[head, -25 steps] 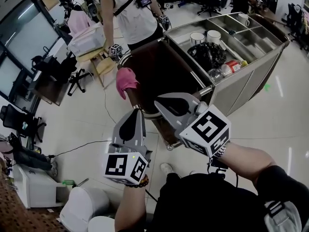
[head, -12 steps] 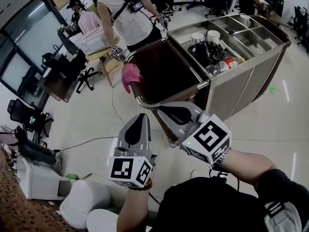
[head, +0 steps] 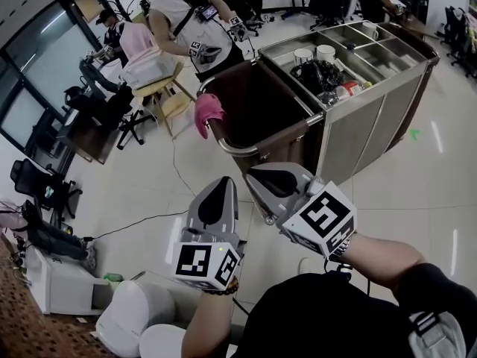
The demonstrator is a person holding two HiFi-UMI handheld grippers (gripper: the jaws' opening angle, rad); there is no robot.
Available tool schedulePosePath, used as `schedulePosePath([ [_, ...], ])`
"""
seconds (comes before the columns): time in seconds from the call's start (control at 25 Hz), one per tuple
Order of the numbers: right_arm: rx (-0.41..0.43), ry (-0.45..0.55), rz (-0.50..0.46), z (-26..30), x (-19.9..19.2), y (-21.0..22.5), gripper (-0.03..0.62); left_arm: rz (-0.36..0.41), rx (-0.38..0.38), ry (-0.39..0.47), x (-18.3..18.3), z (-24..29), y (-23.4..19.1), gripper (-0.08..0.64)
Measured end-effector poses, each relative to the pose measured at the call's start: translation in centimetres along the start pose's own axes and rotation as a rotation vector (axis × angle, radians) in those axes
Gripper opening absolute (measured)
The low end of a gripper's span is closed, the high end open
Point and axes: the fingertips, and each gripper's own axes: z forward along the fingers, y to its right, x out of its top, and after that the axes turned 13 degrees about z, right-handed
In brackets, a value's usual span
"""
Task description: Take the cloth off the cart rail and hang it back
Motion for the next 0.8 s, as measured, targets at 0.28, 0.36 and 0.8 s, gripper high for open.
schedulePosePath([
  [0.28,-0.037,-0.025,0.007,-0.4,-0.5,-3.7,0.000,-0.020,-0.023,0.025,1.2,-3.6,-0.1,0.003],
  [0.36,-0.039,-0.037,0.017,-0.4,-0.5,-4.6,0.000,-0.029,-0.018,0.030,1.4,-4.3,-0.3,0.003],
  [0.8,-0.001,-0.028,-0.038,-1.3,-0.6,-3.7,0.000,-0.023,0.005,0.027,1.3,-3.5,0.9,0.003],
])
